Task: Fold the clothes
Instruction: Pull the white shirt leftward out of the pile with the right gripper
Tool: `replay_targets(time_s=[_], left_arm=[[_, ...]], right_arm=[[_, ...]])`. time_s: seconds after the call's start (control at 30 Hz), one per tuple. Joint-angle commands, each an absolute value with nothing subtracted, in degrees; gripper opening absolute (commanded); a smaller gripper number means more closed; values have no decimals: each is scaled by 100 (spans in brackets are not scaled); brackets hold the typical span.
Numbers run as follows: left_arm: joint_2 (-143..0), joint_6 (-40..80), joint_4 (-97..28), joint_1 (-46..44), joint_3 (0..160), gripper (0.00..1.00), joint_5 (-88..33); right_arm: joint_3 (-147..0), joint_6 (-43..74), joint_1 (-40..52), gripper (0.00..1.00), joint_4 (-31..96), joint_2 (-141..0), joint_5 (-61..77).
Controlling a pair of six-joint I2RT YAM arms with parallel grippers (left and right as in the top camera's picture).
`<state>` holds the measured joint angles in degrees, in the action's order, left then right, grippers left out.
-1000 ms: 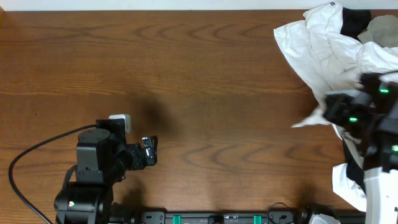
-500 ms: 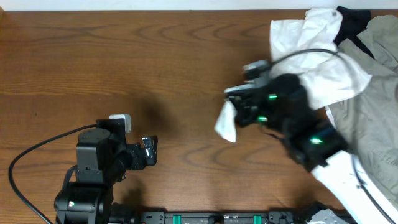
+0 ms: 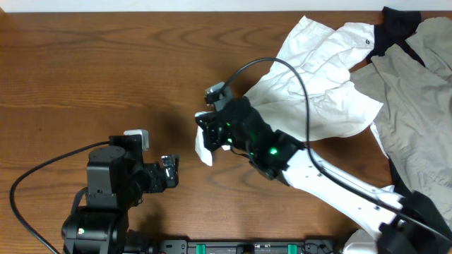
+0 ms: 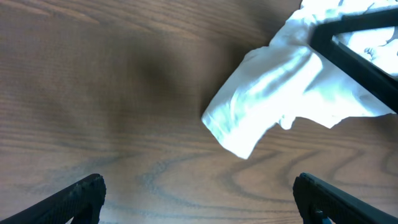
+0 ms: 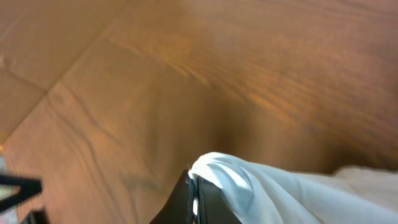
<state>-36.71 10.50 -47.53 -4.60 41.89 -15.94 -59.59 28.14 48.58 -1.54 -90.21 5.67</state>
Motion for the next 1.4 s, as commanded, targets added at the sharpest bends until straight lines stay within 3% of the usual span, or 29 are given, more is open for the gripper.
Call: replay_targets(time_s=[0.0,0.17,0.2,0.23,0.3,0.4,0.43,0.7,0.83,1.17,1.37], left_arm=[[-3660,1041,-4755,-440,4309,98,-1586],[-3660,1041,-4755,-440,4309,98,-1586],[-3660,1041,-4755,-440,4309,98,-1586],[-3660,1041,-4753,-440,4309,98,-1586],[-3660,1041,-4755,-440,4309,98,-1586],[-3660,1041,-4755,-440,4309,98,-1586],[-3660,1041,-4755,-440,4309,98,-1586],[-3660,1041,-4755,-440,4309,98,-1588],[-3662,1041,-4753,-440,4309,98,-1588],[-3662,1041,-4783,-440,4309,98,-1588],[-3662,1041,-4853,-440,4309,98,-1588]], right_arm=[[-6029,2976,4884,1,-602,-9126,89],[-6034,2790,4681,5,-961,-9070,-858],[-6034,2698,4578,18,-930,-9017,-1011],[-6034,2589,4451,38,-880,-8956,-1085],[-6034,2381,4178,53,-681,-8823,-1149],[-6034,2305,3590,94,30,-8562,-1160],[-6034,2305,3404,99,353,-8484,-1162],[-6025,2248,1817,99,2932,-8221,-1245],[-5986,2200,947,89,3686,-8447,-1214],[-5944,2115,93,77,3795,-9354,-1623],[-5944,1951,-69,76,3542,-10003,-1769]])
